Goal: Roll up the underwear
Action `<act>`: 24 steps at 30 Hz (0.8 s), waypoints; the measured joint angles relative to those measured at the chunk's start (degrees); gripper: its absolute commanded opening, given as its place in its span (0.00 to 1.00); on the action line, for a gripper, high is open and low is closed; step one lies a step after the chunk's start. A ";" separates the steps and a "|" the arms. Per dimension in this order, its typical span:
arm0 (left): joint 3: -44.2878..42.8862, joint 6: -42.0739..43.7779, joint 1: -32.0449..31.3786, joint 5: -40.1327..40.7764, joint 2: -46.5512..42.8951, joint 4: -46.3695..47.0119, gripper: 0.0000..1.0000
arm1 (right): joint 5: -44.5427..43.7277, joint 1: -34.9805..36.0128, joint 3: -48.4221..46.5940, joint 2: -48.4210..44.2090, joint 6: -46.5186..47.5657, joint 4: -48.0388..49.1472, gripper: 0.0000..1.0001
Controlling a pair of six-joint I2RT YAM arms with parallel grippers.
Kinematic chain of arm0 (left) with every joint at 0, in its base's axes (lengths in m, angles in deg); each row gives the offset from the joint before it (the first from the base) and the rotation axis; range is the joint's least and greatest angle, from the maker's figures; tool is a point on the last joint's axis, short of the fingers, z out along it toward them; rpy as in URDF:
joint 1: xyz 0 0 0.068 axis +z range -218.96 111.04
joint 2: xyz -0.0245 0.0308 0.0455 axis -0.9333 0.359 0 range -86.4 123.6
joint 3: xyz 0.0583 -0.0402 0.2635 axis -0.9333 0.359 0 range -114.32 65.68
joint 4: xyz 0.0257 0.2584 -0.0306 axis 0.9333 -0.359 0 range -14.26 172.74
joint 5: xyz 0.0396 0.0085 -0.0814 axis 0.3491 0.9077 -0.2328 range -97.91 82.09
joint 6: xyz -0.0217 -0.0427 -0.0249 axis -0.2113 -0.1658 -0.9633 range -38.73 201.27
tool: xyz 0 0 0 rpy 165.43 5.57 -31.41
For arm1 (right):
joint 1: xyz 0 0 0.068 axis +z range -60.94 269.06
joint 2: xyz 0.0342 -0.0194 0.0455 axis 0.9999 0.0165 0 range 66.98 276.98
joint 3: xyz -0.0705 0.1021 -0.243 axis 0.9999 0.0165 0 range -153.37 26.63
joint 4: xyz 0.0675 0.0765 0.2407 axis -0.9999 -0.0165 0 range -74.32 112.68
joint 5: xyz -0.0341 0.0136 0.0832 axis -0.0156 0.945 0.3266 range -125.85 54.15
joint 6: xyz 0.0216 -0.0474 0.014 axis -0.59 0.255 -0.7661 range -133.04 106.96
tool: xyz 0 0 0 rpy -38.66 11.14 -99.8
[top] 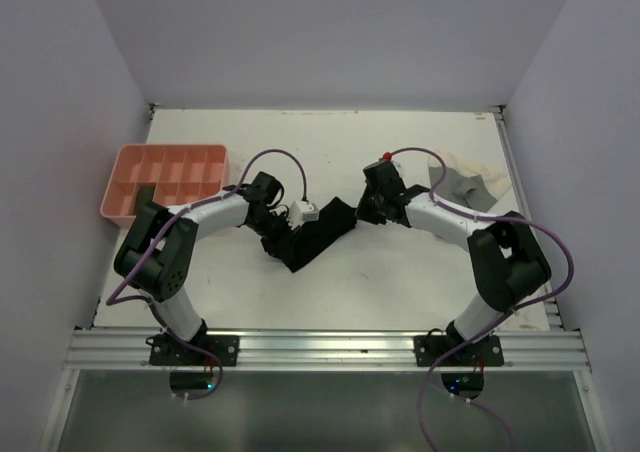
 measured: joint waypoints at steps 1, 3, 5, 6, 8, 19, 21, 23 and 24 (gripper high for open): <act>0.00 0.02 0.00 0.00 0.00 0.00 0.10 | -0.07 -0.02 0.22 0.04 0.13 -0.04 0.00; 0.00 0.20 -0.02 0.00 0.00 -0.04 0.10 | -0.13 -0.02 0.92 0.20 0.24 -0.07 0.00; 0.00 0.44 -0.02 -0.02 -0.04 -0.09 0.10 | -0.26 -0.02 1.49 1.03 0.39 -0.04 0.00; 0.00 0.57 -0.02 -0.02 -0.04 -0.11 0.10 | -0.31 -0.02 1.68 1.68 0.48 -0.04 0.00; 0.00 0.90 -0.07 -0.04 -0.07 -0.17 0.13 | -0.26 -0.02 1.81 3.26 0.63 0.07 0.00; 0.68 3.91 -1.18 -0.02 -1.64 -0.92 0.32 | -0.37 -0.07 1.86 3.08 2.36 -1.46 0.24; 0.76 4.22 -1.51 0.15 -1.88 -0.98 0.33 | -0.68 -0.09 0.81 0.96 2.95 -2.84 0.27; 0.94 4.28 -1.84 0.52 -2.21 -0.94 0.35 | -0.68 -0.11 -0.96 -1.49 3.37 -3.61 0.27; 1.03 4.28 -2.01 0.74 -2.38 -0.92 0.37 | -0.39 -0.11 -2.05 -2.47 3.54 -3.34 0.27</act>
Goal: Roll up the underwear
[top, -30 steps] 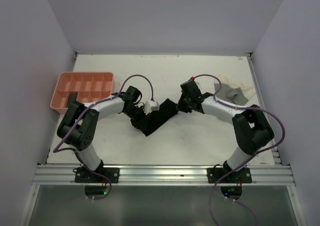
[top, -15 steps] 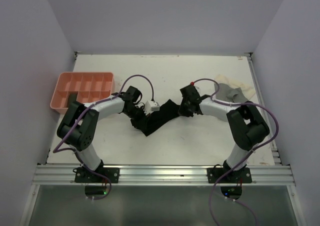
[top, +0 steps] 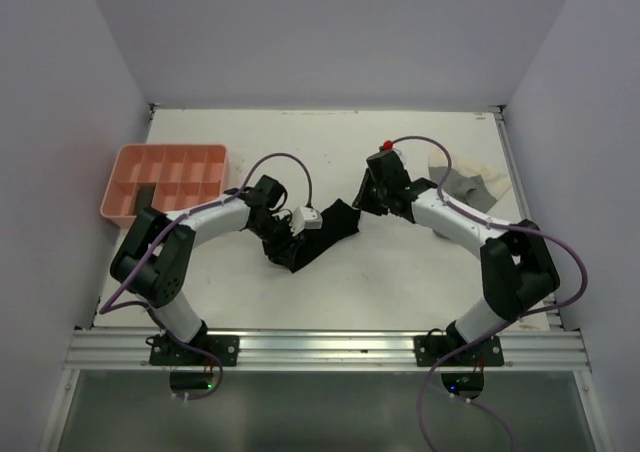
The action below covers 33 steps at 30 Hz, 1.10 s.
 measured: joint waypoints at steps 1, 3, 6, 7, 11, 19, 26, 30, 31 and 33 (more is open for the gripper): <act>0.11 0.00 -0.17 0.20 -0.17 0.07 0.38 | 0.26 0.00 -0.85 -0.74 0.07 0.33 0.26; 0.31 -0.02 -0.55 0.57 -0.57 0.07 0.39 | 1.40 0.15 -2.58 -1.86 0.04 1.55 0.26; 0.59 -0.02 -1.07 1.27 -1.11 0.22 0.40 | 3.41 0.79 -3.43 -1.53 -0.33 4.20 0.25; 0.83 -0.02 -1.22 1.49 -1.42 0.42 0.41 | 4.11 1.16 -3.41 -1.01 -0.79 4.96 0.25; 2.01 0.00 -2.19 2.95 -3.02 0.98 0.42 | 7.76 2.80 -3.39 3.54 -2.29 9.09 0.24; 5.99 0.55 -5.99 8.83 -8.15 1.49 0.45 | 11.08 4.90 -3.48 15.10 -2.97 11.02 0.22; 10.36 3.10 -12.68 14.32 -15.45 1.22 0.50 | 12.76 4.85 -4.83 17.81 -2.38 12.20 0.22; 10.78 4.24 -14.60 14.91 -19.98 0.90 0.51 | 14.08 4.85 -6.93 19.56 -0.55 12.66 0.22; 10.78 4.39 -14.86 14.84 -21.38 0.83 0.50 | 14.51 4.85 -7.52 20.00 0.15 12.81 0.22; 10.78 4.48 -15.13 14.53 -24.68 0.85 0.47 | 16.20 4.85 -8.85 21.27 1.86 13.49 0.23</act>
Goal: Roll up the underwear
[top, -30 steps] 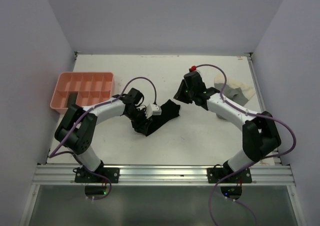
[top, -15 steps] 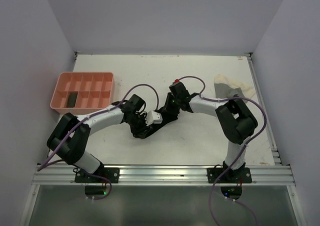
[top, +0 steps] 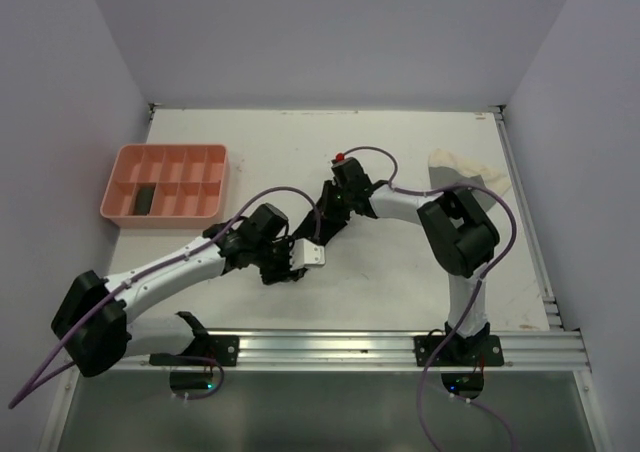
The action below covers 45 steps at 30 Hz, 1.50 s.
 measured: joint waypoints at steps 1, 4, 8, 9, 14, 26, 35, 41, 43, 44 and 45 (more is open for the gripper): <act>0.00 -0.74 0.00 0.04 -1.84 0.26 0.44 | 0.90 -0.02 -0.76 0.57 0.83 0.24 0.23; -0.63 -3.85 1.66 -1.20 -5.99 1.03 0.35 | 2.38 -0.02 -2.10 1.22 3.13 0.44 0.26; -3.10 -9.66 13.40 -6.58 -6.16 2.69 0.34 | 2.01 0.02 -2.86 -0.81 4.90 -0.74 0.27; -3.65 -11.45 17.35 -7.61 -5.73 3.63 0.35 | 1.66 0.02 -2.84 -2.27 4.83 -1.64 0.27; -4.81 -19.89 28.65 -8.04 -2.27 8.74 0.39 | -2.71 1.29 -1.09 -15.08 0.96 -4.63 0.37; -4.24 -30.53 28.87 -0.13 0.63 18.73 0.55 | -12.79 22.36 -1.64 -12.02 -17.49 -16.57 0.43; -1.38 -31.54 28.87 0.09 -0.48 21.20 0.54 | -16.41 23.80 -2.03 -7.80 -22.75 -22.77 0.41; -1.22 -31.52 28.81 -1.97 0.07 23.23 0.54 | -17.31 23.69 -1.99 -7.76 -23.39 -22.71 0.25; -1.22 -31.52 28.74 -2.54 0.79 23.78 0.54 | -17.29 23.69 -1.60 -7.76 -23.50 -22.32 0.14; -1.22 -31.52 28.68 -2.80 1.16 23.91 0.54 | -17.31 23.69 -1.31 -7.76 -23.47 -22.21 0.10; -1.22 -31.50 28.55 -3.15 1.44 24.02 0.54 | -17.31 23.65 -0.90 -7.76 -23.56 -22.08 0.08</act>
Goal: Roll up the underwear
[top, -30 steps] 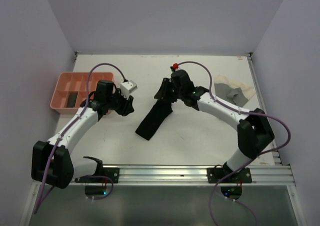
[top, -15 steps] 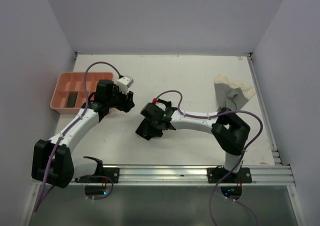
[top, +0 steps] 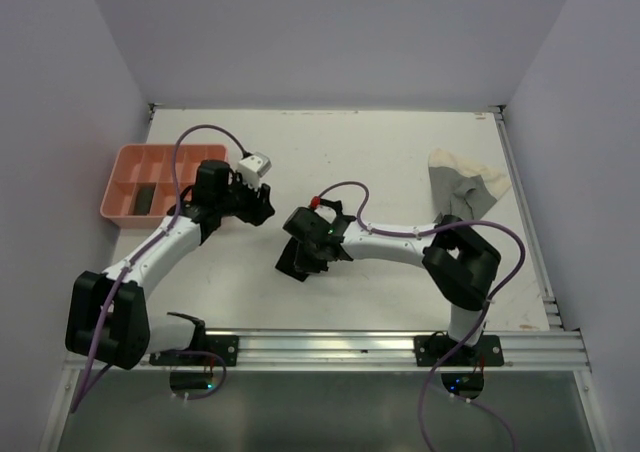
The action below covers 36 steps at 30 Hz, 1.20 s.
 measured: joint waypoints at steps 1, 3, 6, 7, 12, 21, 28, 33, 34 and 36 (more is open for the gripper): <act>0.00 0.00 -0.09 -0.39 0.22 0.13 0.53 | 0.00 0.00 0.55 0.00 -0.02 0.26 0.04; 0.00 -0.02 -0.44 -1.55 0.42 0.31 0.50 | 0.02 0.00 1.97 -0.02 0.00 1.20 0.00; 0.00 -0.17 -1.05 -4.31 0.48 0.46 0.46 | 0.22 -0.02 4.57 -0.50 -0.11 3.63 0.00; 0.00 -0.42 -1.27 -5.60 0.50 0.55 0.44 | 0.24 0.00 5.35 -1.07 -0.11 4.59 0.00; 0.00 -3.17 -2.12 -12.00 2.58 2.40 0.33 | 0.11 -0.02 13.35 -5.73 -0.46 11.85 0.00; 0.00 -12.85 -2.86 -23.74 12.85 10.34 0.25 | 0.09 -0.13 23.58 -11.21 -1.03 23.10 0.00; -4.22 -15.56 -10.21 -22.69 17.51 13.31 0.23 | 0.57 -0.48 27.19 -12.50 -1.90 28.48 0.00; -7.50 -15.19 -15.80 -16.85 23.34 11.56 0.17 | 0.57 -0.94 28.70 -13.73 -2.21 29.27 0.00; -7.87 -14.99 -16.11 -15.98 24.41 10.88 0.14 | 0.55 -1.07 28.87 -14.03 -2.25 29.20 0.00; -8.90 -14.45 -16.26 -13.73 27.19 8.94 0.13 | 0.39 -1.27 29.31 -14.88 -2.27 28.81 0.00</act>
